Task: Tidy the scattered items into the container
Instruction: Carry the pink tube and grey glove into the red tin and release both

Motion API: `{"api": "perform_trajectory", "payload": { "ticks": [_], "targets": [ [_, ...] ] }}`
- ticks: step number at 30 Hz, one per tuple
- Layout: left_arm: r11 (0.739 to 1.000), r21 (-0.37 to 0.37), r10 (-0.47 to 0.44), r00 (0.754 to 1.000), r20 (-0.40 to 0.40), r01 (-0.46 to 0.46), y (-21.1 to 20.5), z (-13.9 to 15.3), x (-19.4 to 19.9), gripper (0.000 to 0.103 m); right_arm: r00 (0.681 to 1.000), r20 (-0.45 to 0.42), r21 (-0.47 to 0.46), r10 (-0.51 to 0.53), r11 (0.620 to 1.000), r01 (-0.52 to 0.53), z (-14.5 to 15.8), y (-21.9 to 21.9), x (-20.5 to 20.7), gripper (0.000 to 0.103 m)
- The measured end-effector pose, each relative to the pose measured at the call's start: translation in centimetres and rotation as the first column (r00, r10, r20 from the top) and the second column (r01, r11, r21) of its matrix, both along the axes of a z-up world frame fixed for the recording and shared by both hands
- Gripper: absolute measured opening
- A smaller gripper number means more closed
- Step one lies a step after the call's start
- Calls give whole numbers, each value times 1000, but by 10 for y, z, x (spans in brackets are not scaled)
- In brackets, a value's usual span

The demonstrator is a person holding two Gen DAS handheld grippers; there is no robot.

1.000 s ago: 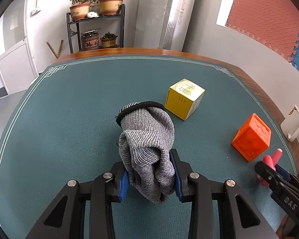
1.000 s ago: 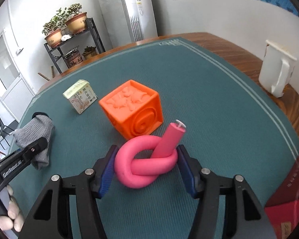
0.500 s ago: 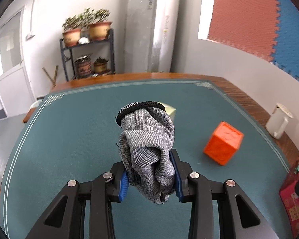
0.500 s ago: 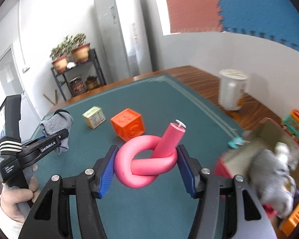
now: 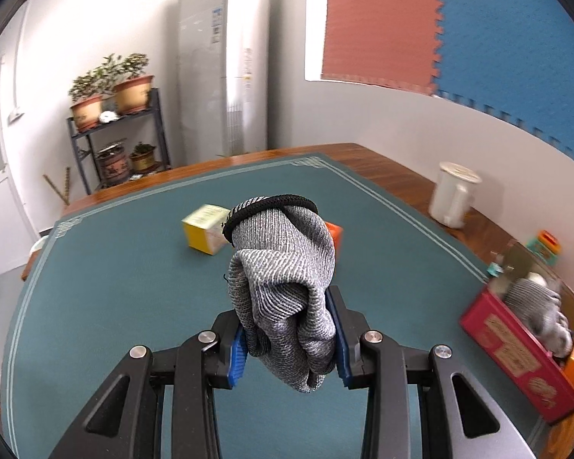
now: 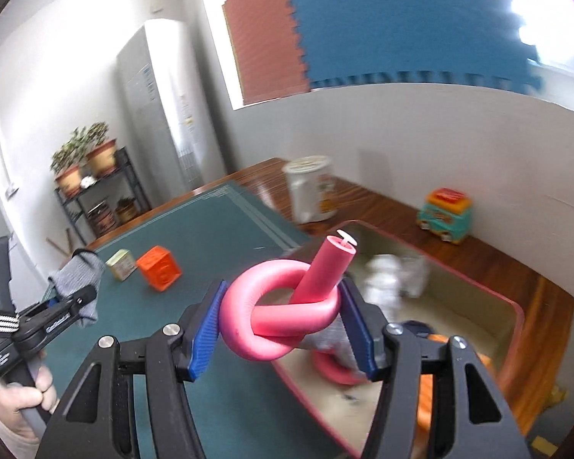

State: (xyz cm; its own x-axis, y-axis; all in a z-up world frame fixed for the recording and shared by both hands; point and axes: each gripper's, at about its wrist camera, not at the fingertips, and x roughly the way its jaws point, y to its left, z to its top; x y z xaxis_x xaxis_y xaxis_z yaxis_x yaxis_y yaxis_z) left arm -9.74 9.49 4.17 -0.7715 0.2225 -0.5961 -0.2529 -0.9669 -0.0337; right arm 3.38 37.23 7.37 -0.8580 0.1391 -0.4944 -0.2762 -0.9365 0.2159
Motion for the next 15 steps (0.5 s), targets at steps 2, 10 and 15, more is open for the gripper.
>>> {"api": "perform_trajectory", "payload": {
  "ticks": [2, 10, 15],
  "targets": [
    [1000, 0, -27, 1000, 7, 27, 14, 1, 7, 38, 1000, 0, 6, -26, 1000, 26, 0, 17, 12, 63],
    [984, 11, -179, 984, 16, 178, 88, 13, 34, 38, 989, -3, 23, -145, 989, 146, 0, 84, 53, 63],
    [962, 28, -274, 961, 44, 273, 137, 15, 47, 38, 991, -6, 2, -137, 991, 137, -6, 98, 58, 63]
  ]
}}
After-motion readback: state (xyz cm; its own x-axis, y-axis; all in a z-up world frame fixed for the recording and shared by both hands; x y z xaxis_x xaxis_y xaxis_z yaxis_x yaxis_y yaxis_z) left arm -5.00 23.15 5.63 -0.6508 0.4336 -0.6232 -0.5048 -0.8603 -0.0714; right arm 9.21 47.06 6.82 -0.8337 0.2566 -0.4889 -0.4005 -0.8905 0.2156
